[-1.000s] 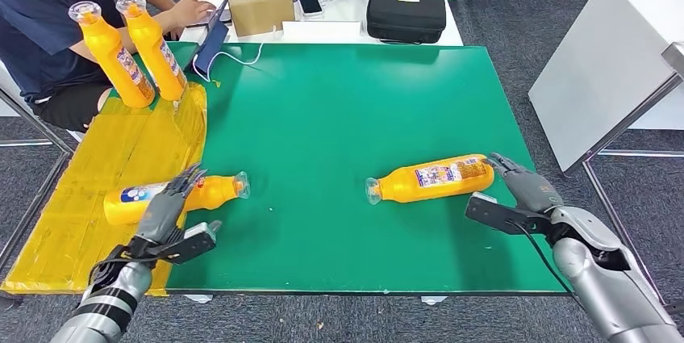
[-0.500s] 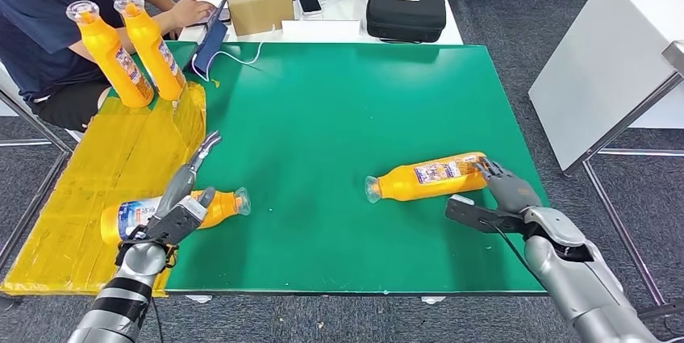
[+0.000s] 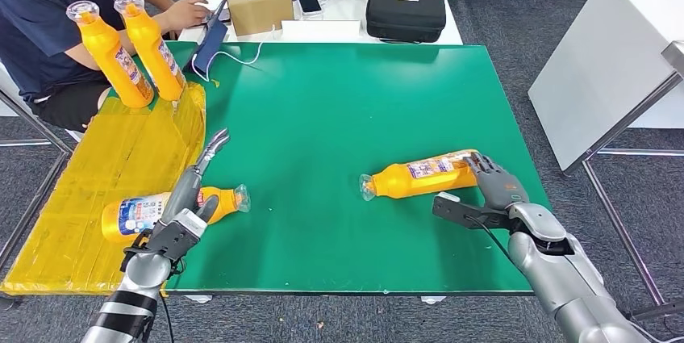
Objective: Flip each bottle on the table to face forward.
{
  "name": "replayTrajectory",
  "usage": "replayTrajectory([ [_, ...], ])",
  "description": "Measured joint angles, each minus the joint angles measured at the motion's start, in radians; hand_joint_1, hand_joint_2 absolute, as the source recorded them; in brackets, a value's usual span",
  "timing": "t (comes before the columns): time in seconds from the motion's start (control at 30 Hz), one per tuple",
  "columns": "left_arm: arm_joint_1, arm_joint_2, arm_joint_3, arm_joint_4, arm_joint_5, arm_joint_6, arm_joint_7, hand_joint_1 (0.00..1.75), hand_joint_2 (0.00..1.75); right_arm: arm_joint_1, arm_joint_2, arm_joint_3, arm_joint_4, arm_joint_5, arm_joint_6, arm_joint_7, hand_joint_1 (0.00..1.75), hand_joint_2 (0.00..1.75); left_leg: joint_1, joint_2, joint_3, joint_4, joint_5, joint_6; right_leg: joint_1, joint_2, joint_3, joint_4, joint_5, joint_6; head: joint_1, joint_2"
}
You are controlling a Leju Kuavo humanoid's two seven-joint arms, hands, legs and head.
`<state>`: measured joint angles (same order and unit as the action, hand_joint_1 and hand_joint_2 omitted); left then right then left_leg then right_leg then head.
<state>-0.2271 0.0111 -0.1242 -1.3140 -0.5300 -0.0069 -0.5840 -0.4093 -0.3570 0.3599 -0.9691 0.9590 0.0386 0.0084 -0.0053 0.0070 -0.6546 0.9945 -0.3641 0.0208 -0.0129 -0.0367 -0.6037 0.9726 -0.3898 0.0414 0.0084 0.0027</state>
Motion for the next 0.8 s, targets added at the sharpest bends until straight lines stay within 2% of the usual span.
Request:
replayTrajectory([
  [0.53,0.045,0.001,-0.006,-0.033,0.007,0.0,0.009,0.0,0.0,-0.033,-0.003,-0.001,-0.031,0.031,0.022,-0.009,0.0,1.75,0.0,0.0,0.0,0.0,0.0,0.0,0.0,0.0,0.0,0.0,0.0,0.0,0.0,0.0],
  [0.8,0.07,0.002,0.0,-0.061,0.01,-0.003,0.01,0.0,0.0,-0.038,-0.022,-0.001,-0.087,0.015,0.045,-0.025,0.0,1.75,0.0,0.0,-0.001,0.0,0.0,0.0,0.0,0.0,-0.001,0.0,0.0,0.0,0.0,0.0],
])
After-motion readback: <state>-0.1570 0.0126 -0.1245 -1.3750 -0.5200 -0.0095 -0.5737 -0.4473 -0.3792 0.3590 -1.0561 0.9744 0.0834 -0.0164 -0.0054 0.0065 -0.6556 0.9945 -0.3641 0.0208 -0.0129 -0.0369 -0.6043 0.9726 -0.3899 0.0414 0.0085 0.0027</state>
